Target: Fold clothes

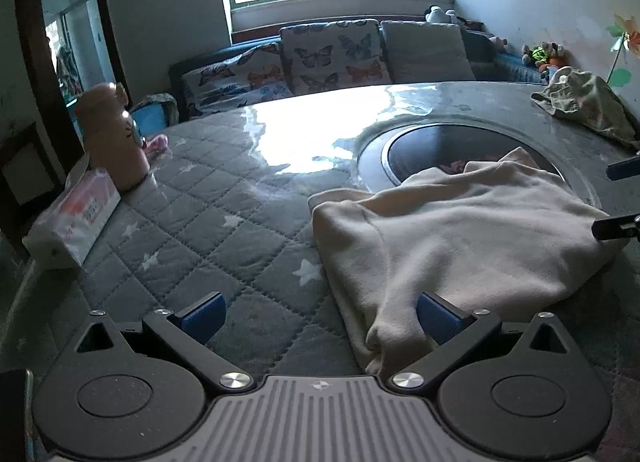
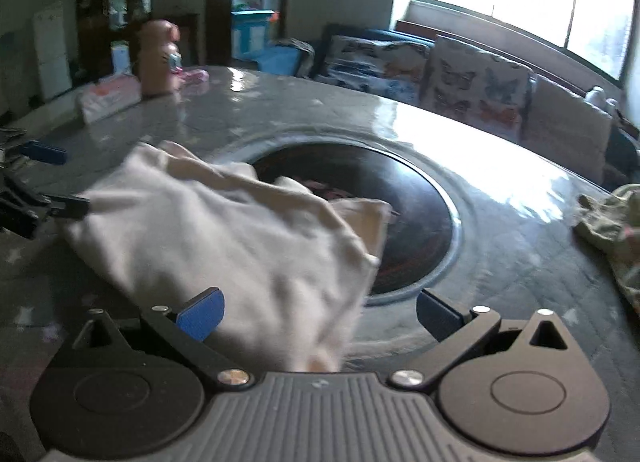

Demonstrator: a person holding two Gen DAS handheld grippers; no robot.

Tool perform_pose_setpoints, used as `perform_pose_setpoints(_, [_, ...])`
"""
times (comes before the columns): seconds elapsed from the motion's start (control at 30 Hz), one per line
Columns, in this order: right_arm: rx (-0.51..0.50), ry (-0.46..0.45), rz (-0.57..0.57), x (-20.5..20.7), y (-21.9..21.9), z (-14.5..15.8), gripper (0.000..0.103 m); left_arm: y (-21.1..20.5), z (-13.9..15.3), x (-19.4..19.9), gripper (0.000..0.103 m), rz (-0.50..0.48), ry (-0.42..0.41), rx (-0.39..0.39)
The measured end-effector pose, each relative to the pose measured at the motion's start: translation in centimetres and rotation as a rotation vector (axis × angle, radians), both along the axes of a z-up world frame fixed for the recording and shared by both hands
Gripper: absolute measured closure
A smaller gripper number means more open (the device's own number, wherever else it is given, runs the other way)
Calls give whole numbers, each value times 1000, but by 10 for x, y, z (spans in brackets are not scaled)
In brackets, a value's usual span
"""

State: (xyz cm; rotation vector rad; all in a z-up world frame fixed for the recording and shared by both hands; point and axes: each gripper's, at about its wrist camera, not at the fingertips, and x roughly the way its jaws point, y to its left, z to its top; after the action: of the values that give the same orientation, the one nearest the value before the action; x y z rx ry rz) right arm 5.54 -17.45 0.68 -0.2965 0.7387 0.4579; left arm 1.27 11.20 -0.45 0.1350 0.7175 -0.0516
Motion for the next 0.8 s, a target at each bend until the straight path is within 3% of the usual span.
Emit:
perform_pose_setpoints(0.13, [-16,19,-20,2,-8,-7,0,2,0,0,0,6,9,-2])
perform_pose_setpoints(0.3, [-19,-26,-26,-1,-9,4,0,0,8,1,0,5,-10,1])
perform_pose_setpoints(0.5, [-41,1,-42,6,-14,-4,0,7,-1,11,0,40,30,-12])
perform_pose_setpoints(0.8, [-25,-32,-26,23,0,4,0,7,8,40,0,69,-9,-17])
